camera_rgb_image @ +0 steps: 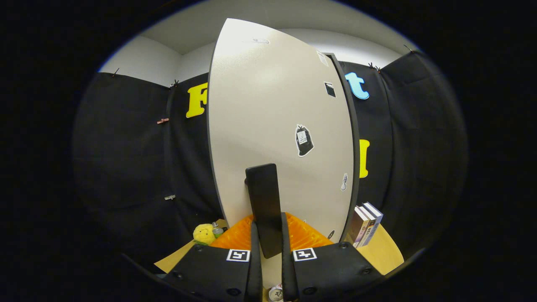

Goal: Open the shoe cabinet door, grab the shoes and put them into the shoe cabinet, then close the shoe cabinet door.

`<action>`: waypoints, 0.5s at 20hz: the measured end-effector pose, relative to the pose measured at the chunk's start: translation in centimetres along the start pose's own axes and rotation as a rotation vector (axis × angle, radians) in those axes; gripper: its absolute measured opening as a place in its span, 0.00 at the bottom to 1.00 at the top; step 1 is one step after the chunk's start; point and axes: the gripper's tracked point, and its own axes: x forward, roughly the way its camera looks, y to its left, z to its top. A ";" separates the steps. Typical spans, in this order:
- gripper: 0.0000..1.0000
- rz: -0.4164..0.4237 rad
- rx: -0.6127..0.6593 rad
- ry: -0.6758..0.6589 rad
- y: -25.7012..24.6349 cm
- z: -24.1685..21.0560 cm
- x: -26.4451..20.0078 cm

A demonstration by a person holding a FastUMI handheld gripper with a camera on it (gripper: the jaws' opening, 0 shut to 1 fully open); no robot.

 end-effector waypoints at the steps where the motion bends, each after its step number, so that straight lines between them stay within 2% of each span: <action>1: 0.22 -0.001 -0.005 -0.002 -0.3 0.0 -0.3; 10: 0.22 -0.041 0.001 -0.012 -4.1 0.3 -3.1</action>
